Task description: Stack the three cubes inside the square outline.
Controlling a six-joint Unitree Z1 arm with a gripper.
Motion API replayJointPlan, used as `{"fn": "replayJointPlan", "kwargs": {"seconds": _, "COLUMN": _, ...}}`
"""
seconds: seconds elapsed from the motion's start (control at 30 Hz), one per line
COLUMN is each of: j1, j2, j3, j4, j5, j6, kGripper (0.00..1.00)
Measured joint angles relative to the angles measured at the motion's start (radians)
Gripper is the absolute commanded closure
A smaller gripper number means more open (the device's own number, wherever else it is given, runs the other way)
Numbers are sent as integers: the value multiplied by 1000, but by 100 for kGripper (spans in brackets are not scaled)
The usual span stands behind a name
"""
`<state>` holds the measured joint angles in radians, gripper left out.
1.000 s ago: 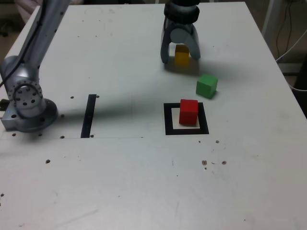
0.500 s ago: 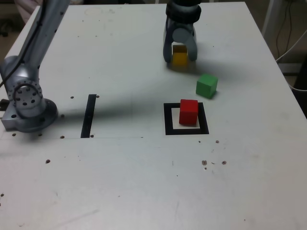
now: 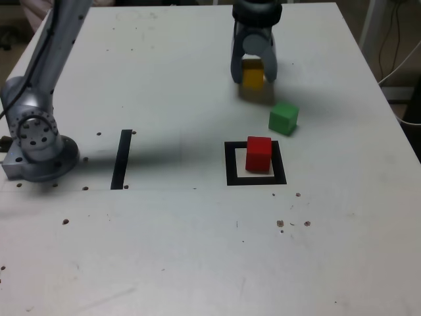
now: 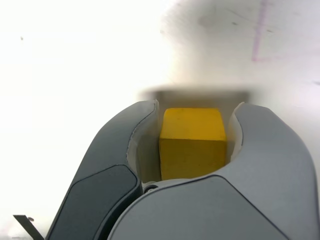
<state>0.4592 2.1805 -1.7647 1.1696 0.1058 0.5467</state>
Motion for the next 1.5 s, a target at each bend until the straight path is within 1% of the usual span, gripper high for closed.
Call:
{"fn": "replayJointPlan", "kwargs": {"seconds": 0.17, "j1": -42, "j2": -59, "j3": 3, "j4": 52, "j5": -10, "j6": -12, "kGripper": 96}}
{"fn": "replayJointPlan", "kwargs": {"seconds": 0.37, "j1": -90, "j2": -114, "j3": 25, "j4": 90, "j5": -19, "j6": -47, "kGripper": 96}}
{"fn": "replayJointPlan", "kwargs": {"seconds": 0.43, "j1": -111, "j2": -133, "j3": 43, "j4": 82, "j5": -19, "j6": -67, "kGripper": 96}}
{"fn": "replayJointPlan", "kwargs": {"seconds": 0.5, "j1": -150, "j2": -164, "j3": 103, "j4": 62, "j5": -19, "j6": -115, "kGripper": 96}}
{"fn": "replayJointPlan", "kwargs": {"seconds": 0.57, "j1": -171, "j2": -172, "j3": 109, "j4": 55, "j5": -19, "j6": -121, "kGripper": 96}}
{"fn": "replayJointPlan", "kwargs": {"seconds": 0.63, "j1": -206, "j2": -187, "j3": 151, "j4": 28, "j5": -18, "j6": -168, "kGripper": 96}}
{"fn": "replayJointPlan", "kwargs": {"seconds": 0.7, "j1": -247, "j2": -197, "j3": 170, "j4": 27, "j5": -17, "j6": -192, "kGripper": 96}}
{"fn": "replayJointPlan", "kwargs": {"seconds": 0.83, "j1": -356, "j2": -245, "j3": 214, "j4": 16, "j5": 7, "j6": -275, "kGripper": 96}}
{"fn": "replayJointPlan", "kwargs": {"seconds": 0.97, "j1": -423, "j2": -288, "j3": 237, "j4": 21, "j5": 23, "j6": -334, "kGripper": 96}}
{"fn": "replayJointPlan", "kwargs": {"seconds": 1.13, "j1": -504, "j2": -322, "j3": 268, "j4": 27, "j5": 9, "j6": -393, "kGripper": 96}}
{"fn": "replayJointPlan", "kwargs": {"seconds": 1.3, "j1": -542, "j2": -337, "j3": 296, "j4": 36, "j5": -10, "j6": -427, "kGripper": 96}}
{"fn": "replayJointPlan", "kwargs": {"seconds": 1.5, "j1": -594, "j2": -332, "j3": 299, "j4": 24, "j5": -12, "j6": -503, "kGripper": 96}}
